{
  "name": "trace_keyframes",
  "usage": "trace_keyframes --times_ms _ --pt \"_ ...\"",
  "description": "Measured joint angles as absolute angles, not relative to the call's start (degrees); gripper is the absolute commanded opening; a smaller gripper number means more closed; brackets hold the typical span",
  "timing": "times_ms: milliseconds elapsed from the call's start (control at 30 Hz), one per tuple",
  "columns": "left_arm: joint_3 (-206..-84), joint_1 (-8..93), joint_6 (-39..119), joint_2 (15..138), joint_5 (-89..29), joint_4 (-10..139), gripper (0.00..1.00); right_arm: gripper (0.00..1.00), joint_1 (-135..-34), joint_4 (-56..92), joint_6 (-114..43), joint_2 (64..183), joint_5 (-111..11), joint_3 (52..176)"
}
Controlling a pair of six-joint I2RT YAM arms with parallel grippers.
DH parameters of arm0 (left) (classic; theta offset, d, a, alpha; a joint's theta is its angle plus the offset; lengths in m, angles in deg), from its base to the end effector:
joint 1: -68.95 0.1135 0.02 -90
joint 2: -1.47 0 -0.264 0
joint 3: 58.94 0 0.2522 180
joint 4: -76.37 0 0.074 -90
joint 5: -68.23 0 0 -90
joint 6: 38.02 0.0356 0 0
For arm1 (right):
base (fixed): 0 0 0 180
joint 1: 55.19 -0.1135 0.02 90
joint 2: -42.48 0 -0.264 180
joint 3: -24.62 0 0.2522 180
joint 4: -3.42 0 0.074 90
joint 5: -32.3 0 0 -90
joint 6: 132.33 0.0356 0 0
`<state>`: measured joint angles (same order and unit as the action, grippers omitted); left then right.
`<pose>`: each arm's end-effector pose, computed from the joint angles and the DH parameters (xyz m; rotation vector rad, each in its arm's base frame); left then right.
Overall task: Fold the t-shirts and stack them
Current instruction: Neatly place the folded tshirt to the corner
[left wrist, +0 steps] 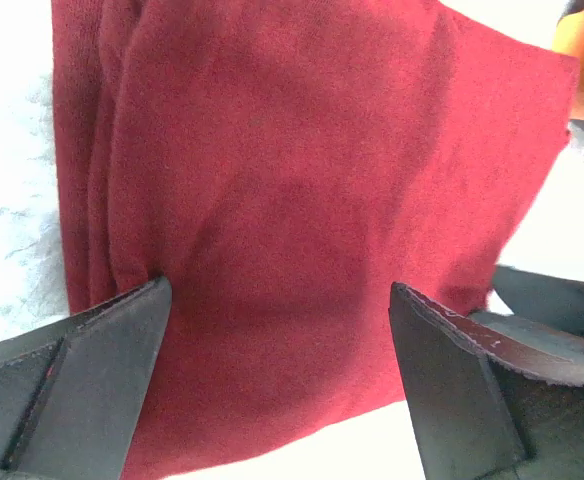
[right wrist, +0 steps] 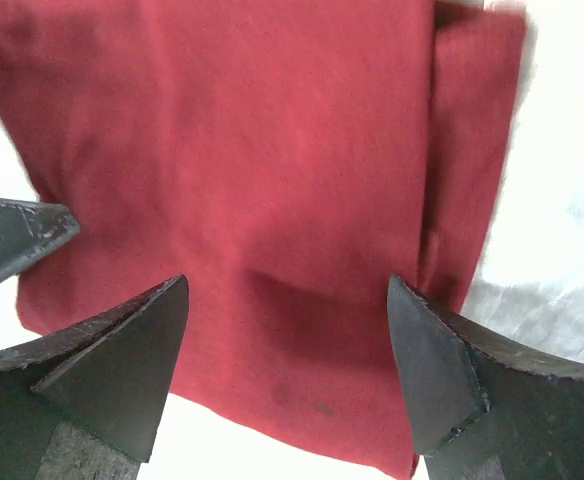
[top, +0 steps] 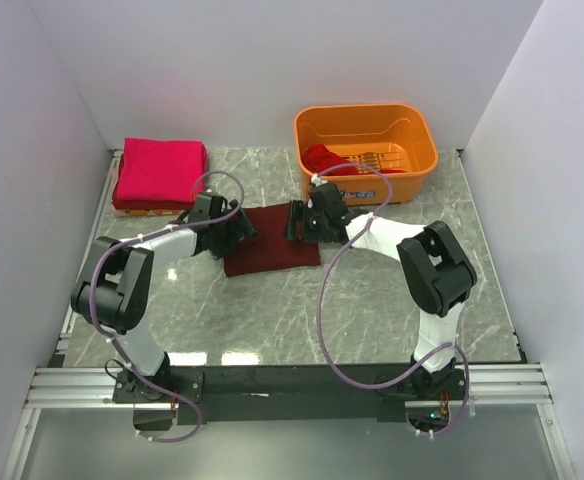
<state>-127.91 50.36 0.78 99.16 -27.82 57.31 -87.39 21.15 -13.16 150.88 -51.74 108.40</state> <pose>0.3306 -0.1151 0.1729 -0.6567 2.4279 -0.6644 0.3479 0.2235 0.1852 -0.1185 2.3957 0.6477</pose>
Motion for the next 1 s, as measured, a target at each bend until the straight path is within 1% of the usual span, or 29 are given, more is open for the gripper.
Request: trace_keyframes --times_ms 133,233,367,500,633,833,1000 --pt "-124.1 50.1 0.7 97.7 -28.5 60.7 0.99 0.87 -88.2 18.2 -13.0 150.4 -50.8 102.9" --pt "-120.0 49.5 0.4 94.5 -28.5 62.4 1.0 0.87 -89.1 16.6 -12.3 147.0 -50.5 98.2" --pt "-112.7 48.0 0.1 86.8 -28.4 61.7 0.99 0.87 -92.2 14.8 -10.5 140.8 -50.5 89.7" --pt "-107.5 46.9 0.1 78.1 -27.7 55.9 1.0 0.87 -96.4 15.9 -8.4 135.6 -50.6 84.7" --pt "-107.3 46.8 0.3 71.9 -25.2 49.2 0.99 0.88 -99.2 19.2 -7.2 130.3 -51.1 83.7" --pt "-108.8 46.8 0.4 65.9 -19.4 43.1 0.99 0.9 -99.3 21.0 -6.9 119.9 -55.4 83.9" --pt "-109.0 47.3 0.4 67.6 -16.6 41.7 0.99 1.0 -99.1 23.3 -6.5 113.2 -63.4 83.9"
